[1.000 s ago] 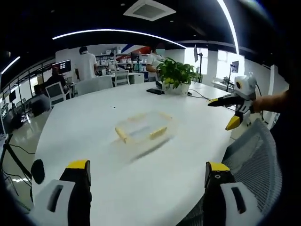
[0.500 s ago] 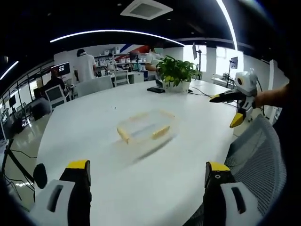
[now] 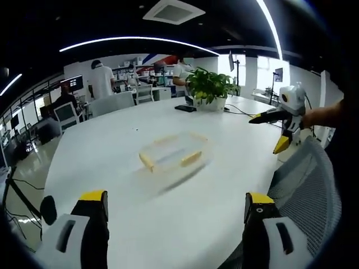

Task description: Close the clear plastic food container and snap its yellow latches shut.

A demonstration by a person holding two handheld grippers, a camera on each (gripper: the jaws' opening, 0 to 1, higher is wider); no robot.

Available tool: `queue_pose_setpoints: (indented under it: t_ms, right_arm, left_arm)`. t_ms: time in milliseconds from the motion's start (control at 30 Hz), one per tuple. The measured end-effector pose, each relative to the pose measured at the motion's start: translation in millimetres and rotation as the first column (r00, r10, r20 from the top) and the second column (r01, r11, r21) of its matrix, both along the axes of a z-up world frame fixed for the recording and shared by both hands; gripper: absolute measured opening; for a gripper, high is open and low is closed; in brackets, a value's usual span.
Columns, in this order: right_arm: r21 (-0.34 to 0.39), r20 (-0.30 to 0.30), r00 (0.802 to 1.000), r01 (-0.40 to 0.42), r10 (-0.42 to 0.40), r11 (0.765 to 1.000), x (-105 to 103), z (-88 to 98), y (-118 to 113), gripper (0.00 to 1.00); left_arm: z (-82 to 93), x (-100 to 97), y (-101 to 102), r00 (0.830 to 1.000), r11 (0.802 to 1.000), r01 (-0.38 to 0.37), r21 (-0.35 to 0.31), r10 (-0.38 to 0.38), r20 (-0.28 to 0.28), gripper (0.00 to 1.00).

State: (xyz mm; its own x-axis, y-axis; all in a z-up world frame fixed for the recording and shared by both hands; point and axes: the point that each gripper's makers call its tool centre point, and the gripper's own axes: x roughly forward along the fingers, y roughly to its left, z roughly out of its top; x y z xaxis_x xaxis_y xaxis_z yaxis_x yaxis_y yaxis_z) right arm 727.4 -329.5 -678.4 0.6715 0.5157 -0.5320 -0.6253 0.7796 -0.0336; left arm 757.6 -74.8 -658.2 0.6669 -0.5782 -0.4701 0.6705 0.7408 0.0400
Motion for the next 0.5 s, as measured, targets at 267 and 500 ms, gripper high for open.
queue_pose_setpoints:
  t_ms: [267,500]
  right_arm:
    - [-0.001,-0.001,1.0,-0.002,0.002,1.0,-0.2,-1.1,0.0,1.0]
    - [-0.001,-0.006,1.0,-0.004,0.004,1.0,-0.9,-2.8,-1.0,1.0]
  left_arm:
    - [-3.3,-1.7,1.8,1.0,1.0,-0.004,0.006,0.004,-0.008,0.99]
    - [-4.3,-3.2,0.6,1.0,1.0,-0.005,0.003,0.005,-0.011,0.99]
